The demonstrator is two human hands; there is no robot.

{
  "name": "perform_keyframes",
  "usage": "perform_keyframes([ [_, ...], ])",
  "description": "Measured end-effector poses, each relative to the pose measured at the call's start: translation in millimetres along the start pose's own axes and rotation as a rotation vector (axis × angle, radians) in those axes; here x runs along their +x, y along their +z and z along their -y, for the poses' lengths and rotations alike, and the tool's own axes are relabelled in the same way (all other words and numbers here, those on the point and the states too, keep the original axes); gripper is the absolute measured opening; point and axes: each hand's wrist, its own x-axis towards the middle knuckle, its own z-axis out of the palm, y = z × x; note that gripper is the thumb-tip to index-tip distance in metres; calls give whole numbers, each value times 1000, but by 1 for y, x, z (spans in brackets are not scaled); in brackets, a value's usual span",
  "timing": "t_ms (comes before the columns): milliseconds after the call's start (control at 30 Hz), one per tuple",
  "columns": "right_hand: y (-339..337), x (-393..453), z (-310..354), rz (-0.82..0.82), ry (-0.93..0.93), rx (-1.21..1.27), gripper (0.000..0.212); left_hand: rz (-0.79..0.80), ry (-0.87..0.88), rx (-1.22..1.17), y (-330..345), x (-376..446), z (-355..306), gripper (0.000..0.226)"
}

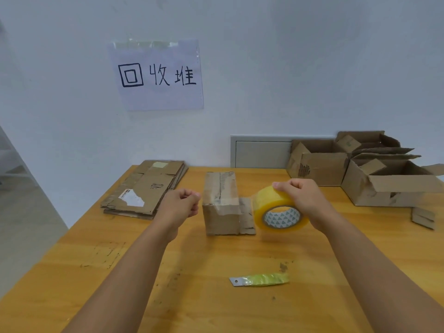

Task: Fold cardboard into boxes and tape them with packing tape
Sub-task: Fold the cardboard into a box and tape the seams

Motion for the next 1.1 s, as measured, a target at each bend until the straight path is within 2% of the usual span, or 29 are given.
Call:
perform_keyframes([
  [167,2,-2,6,8,-20,5,43,-9,-10,40,8,-11,2,19],
  [267,3,-2,10,8,-27,-1,45,-77,249,468,15,-20,4,15],
  [333,3,-2,12,8,-34,-7,44,11,434,634,17,-17,7,28],
  [367,3,-3,13,7,-36,-11,43,71,455,664,17,-15,8,30],
  [467,3,-4,15,0,-33,-17,42,151,418,668,17,-10,10,28],
  [600,1,-3,13,-11,-29,-9,45,109,428,582,15,-7,15,17],
  [733,1,-2,9,-7,-16,0,46,95,458,597,15,-11,15,7],
  [1000,6,-2,-3,-14,7,-11,50,47,586,673,7,-9,22,9],
  [1100,7,-3,-9,-28,23,-11,54,60,583,651,3,-6,23,9],
])
